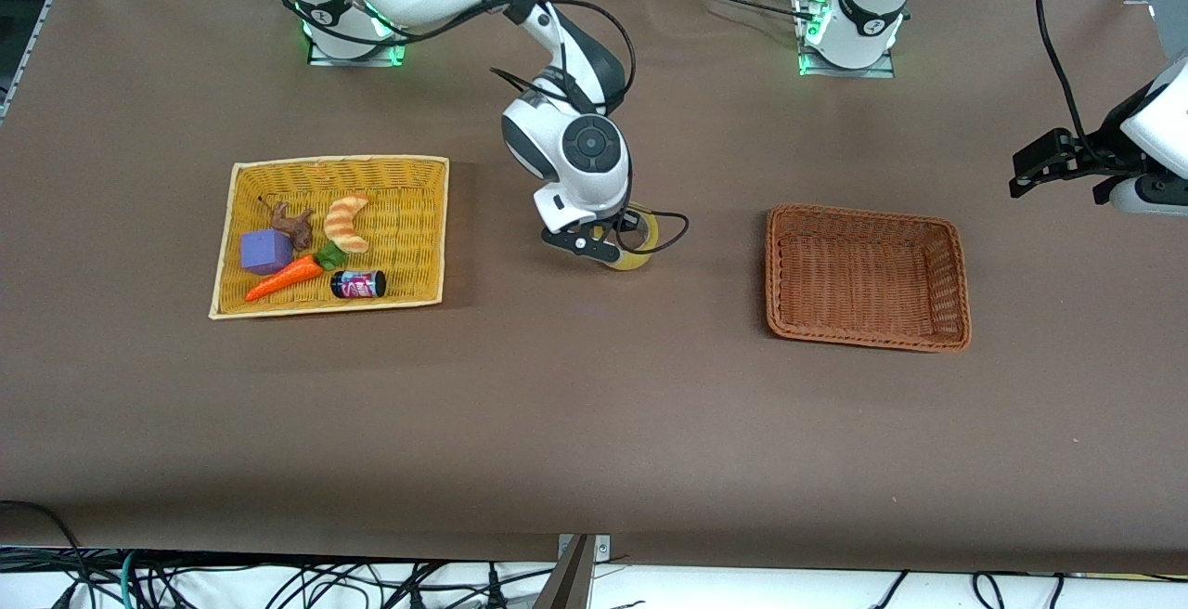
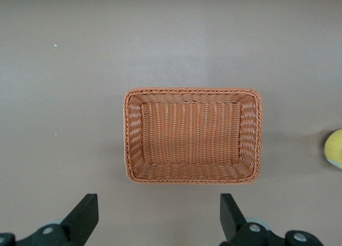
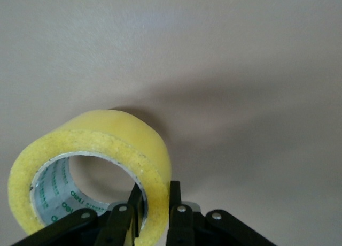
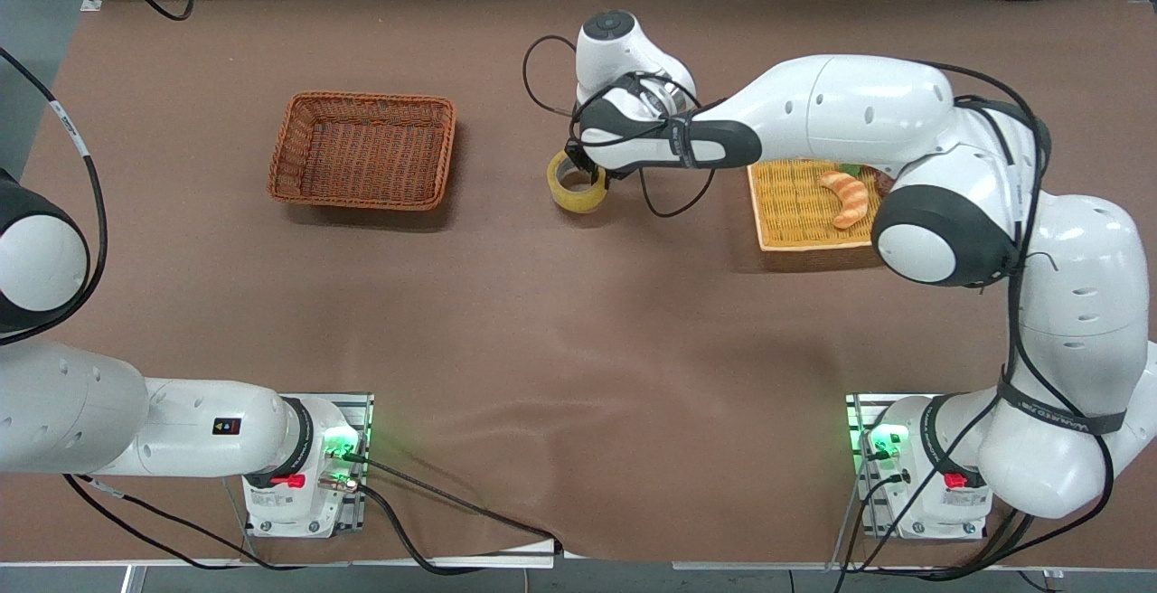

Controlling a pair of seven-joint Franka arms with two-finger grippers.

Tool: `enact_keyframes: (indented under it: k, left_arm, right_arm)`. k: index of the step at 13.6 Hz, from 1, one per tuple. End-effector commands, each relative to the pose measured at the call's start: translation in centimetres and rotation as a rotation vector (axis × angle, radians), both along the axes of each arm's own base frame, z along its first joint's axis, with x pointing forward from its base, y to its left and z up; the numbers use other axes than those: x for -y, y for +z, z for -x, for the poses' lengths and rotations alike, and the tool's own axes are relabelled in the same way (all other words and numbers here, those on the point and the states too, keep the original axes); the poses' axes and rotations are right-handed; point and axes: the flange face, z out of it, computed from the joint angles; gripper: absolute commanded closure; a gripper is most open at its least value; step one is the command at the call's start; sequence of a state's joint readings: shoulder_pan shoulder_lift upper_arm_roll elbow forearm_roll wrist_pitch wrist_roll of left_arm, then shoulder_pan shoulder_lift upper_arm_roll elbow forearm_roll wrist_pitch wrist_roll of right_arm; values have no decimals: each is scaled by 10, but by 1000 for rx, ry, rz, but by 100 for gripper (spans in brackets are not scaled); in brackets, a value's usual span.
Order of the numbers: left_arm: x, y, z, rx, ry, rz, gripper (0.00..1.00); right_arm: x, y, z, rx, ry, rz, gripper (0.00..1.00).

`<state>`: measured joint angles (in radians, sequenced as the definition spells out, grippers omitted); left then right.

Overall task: Transfer tape with both arms
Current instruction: 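Carry the tape roll with the right gripper toward the basket and lower it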

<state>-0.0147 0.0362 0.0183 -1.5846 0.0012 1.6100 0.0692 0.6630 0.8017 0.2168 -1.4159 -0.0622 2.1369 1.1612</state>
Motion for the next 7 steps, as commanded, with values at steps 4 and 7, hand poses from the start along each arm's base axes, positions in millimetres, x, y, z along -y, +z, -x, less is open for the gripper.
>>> enact_keyframes:
  k: [4, 7]
  left_arm:
    - [3, 5, -6, 1, -24, -20, 0]
    - [7, 5, -6, 1, -33, -22, 0]
  right_arm:
    - [-6, -19, -5, -1, -17, -12, 90]
    - [-7, 8, -7, 29, 7, -11, 0]
